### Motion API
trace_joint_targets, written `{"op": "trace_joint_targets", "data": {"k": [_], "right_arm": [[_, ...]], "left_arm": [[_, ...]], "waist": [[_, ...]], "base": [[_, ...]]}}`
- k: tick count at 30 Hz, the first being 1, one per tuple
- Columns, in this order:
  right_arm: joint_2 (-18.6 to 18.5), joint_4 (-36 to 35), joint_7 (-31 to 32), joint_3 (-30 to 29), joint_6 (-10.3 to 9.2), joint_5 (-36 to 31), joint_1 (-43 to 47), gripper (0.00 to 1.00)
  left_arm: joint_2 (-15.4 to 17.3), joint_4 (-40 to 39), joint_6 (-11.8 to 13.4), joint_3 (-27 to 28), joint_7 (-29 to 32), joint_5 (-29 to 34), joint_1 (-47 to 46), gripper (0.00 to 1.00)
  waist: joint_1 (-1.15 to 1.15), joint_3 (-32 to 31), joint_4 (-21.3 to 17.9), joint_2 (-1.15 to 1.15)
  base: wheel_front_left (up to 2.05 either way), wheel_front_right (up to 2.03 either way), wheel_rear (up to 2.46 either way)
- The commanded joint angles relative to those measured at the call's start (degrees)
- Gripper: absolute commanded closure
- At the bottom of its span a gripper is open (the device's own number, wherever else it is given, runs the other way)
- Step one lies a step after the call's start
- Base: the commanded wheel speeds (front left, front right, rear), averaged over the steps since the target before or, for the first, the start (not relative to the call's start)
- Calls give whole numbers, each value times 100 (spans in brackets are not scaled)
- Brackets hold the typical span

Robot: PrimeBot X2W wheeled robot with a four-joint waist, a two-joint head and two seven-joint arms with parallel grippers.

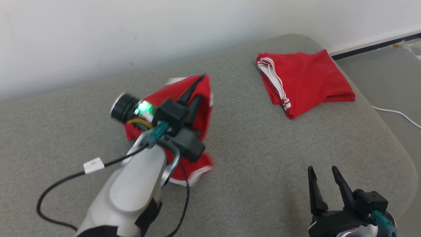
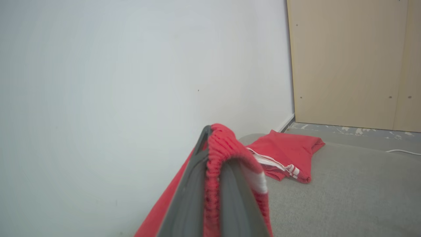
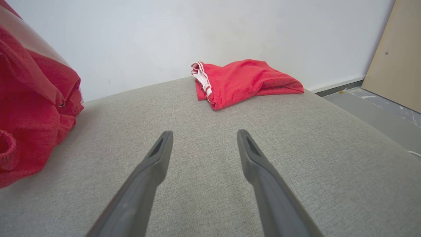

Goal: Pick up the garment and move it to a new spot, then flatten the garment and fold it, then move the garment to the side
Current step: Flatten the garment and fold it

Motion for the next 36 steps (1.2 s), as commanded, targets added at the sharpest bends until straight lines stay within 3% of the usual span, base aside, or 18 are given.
{"op": "trace_joint_targets", "data": {"k": [1, 9, 14, 20, 26, 31, 32, 33, 36], "right_arm": [[11, 11, -28, 4, -16, 2, 7, 0], [20, 46, -45, -61, -16, 4, 52, 0], [32, 14, -65, -51, -16, 21, 21, 0], [6, -33, -60, -71, -16, 28, -42, 0], [-63, -92, -29, -81, -16, -3, -154, 0], [-85, -125, -7, -104, -16, -20, -176, 0], [-88, -132, -1, -109, -16, -31, -174, 0], [-86, -136, 13, -103, -16, -40, -172, 0], [-83, -147, 48, -98, -16, -55, -143, 0]], "left_arm": [[-24, -68, -18, -32, -14, -109, -108, 100], [-91, -822, -22, -435, -10, -672, -946, 100], [-56, -705, 215, -449, -8, -952, -800, 100], [378, -145, 390, -30, -14, -1196, -78, 100], [978, 166, 509, 854, -16, -1433, 716, 100], [1148, 303, 569, 1370, -16, -1486, 964, 100], [1168, 294, 604, 1473, -16, -1445, 999, 69], [1164, 298, 633, 1569, -17, -1415, 1045, 3], [1090, 404, 568, 1690, -16, -1353, 1192, 0]], "waist": [[0, -52, 44, -1], [0, -123, 160, -1], [0, -26, 218, -1], [0, 176, 247, -1], [0, 458, 262, -1], [0, 544, 308, -1], [0, 552, 336, -1], [0, 547, 362, -1], [0, 484, 468, -1]], "base": [[0, 0, 0], [0, 0, 0], [0, 0, 0], [0, 0, 0], [0, 0, 0], [0, 0, 0], [0, 0, 0], [0, 0, 0], [0, 0, 0]]}}
